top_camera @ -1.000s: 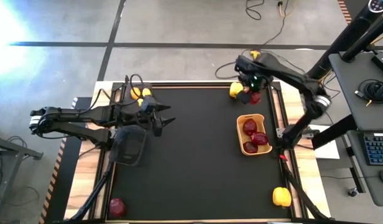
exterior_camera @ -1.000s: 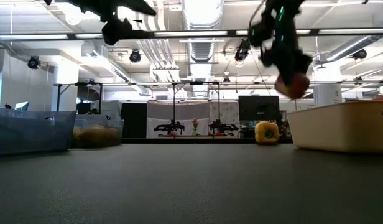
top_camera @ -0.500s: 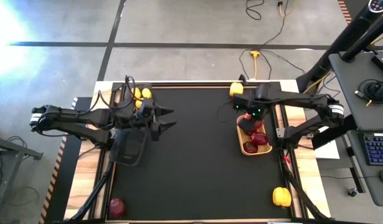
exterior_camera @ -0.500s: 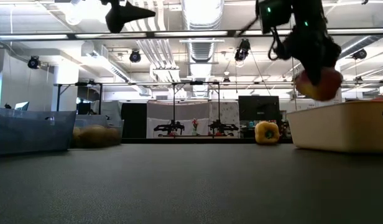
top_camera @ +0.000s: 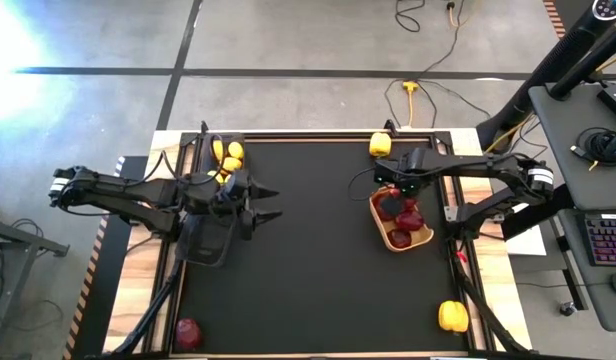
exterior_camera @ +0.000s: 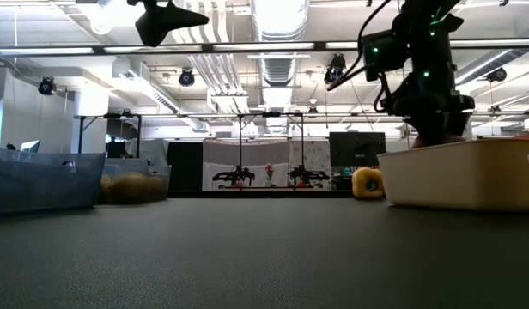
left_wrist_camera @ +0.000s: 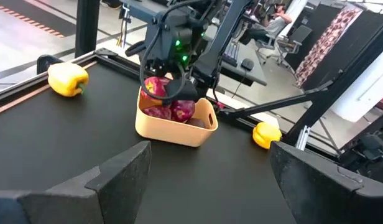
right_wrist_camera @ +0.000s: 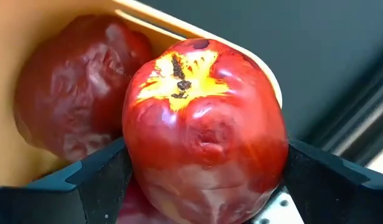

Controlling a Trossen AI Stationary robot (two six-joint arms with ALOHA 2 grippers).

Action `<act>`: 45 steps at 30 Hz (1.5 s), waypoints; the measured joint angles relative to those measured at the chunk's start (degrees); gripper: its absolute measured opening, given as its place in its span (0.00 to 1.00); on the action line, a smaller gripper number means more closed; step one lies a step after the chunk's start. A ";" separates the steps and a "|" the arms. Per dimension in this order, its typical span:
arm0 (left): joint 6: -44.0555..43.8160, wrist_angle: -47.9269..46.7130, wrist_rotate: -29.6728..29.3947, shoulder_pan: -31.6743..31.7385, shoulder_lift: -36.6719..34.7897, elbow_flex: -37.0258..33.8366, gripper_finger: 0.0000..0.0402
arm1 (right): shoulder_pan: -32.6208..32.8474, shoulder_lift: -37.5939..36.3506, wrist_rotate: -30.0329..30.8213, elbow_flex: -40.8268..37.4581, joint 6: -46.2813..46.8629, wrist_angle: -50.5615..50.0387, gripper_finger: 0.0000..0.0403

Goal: Sort produce into baskets
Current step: Put the red apple into the yellow bin

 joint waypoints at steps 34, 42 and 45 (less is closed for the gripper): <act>-20.72 -38.96 -0.55 -22.99 6.58 13.40 0.77 | 11.78 -1.97 6.77 19.63 1.14 6.99 0.95; -35.36 -65.30 9.86 -38.63 22.49 27.84 0.77 | 19.68 -1.79 13.37 19.47 1.34 9.83 0.95; -28.90 -72.16 17.93 -42.98 29.01 31.47 0.77 | 21.89 -1.79 15.85 19.29 1.12 9.74 0.95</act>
